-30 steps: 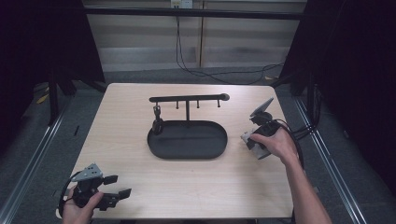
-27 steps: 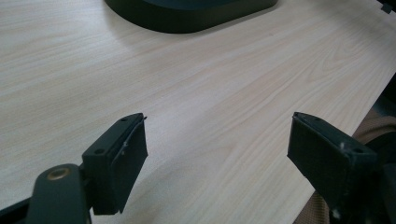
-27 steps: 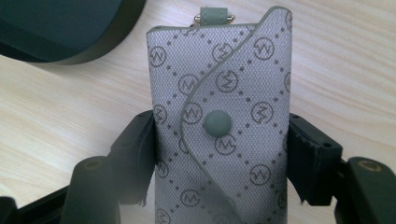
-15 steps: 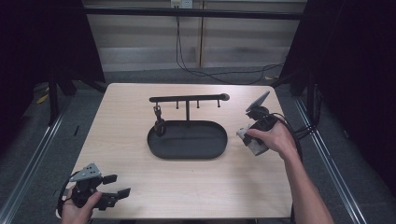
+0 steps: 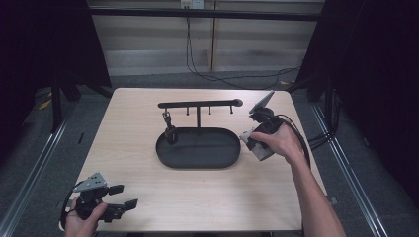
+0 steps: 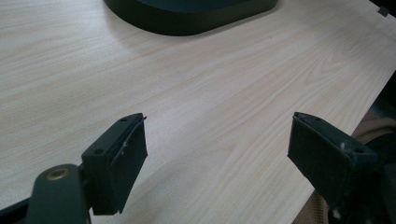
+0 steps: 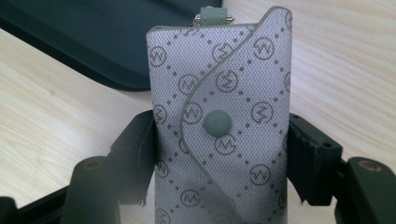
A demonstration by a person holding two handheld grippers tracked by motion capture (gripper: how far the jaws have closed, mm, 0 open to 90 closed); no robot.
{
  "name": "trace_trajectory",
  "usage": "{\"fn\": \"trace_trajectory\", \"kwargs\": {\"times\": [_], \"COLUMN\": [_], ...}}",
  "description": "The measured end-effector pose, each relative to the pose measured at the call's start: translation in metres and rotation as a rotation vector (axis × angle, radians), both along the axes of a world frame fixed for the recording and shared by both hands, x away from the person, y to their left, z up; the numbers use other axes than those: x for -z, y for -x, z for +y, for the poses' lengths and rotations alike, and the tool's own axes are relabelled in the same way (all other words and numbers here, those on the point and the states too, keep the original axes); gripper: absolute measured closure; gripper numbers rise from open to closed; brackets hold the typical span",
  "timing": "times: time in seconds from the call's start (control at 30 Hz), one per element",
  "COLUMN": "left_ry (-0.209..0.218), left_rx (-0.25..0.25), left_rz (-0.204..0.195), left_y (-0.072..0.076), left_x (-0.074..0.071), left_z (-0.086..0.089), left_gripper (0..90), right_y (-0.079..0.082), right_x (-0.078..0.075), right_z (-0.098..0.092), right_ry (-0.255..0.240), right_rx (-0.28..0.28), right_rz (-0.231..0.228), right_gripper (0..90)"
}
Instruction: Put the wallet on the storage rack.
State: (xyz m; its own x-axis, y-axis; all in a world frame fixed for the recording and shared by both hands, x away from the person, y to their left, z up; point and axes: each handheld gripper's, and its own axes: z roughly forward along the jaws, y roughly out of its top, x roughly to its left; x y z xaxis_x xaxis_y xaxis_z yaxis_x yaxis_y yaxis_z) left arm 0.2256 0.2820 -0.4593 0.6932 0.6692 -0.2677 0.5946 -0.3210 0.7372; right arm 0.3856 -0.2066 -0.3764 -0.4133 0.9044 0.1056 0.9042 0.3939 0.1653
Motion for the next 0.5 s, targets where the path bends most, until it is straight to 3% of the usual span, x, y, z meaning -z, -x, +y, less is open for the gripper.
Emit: {"fn": "trace_trajectory", "kwargs": {"times": [0.2, 0.5], "left_ry": [0.000, 0.007], "left_rx": [0.002, -0.001], "left_rz": [0.000, 0.002], "left_y": [0.000, 0.000], "left_x": [0.000, 0.000], "left_z": [0.000, 0.000], "left_gripper": [19.4, 19.4], "right_y": [-0.005, -0.009], "right_x": [-0.003, 0.004], "right_z": [0.011, 0.019], "right_ry": [-0.052, -0.193], "right_rx": [0.002, 0.035], "right_rz": [-0.022, -0.047], "right_gripper": [33.2, 33.2]}}
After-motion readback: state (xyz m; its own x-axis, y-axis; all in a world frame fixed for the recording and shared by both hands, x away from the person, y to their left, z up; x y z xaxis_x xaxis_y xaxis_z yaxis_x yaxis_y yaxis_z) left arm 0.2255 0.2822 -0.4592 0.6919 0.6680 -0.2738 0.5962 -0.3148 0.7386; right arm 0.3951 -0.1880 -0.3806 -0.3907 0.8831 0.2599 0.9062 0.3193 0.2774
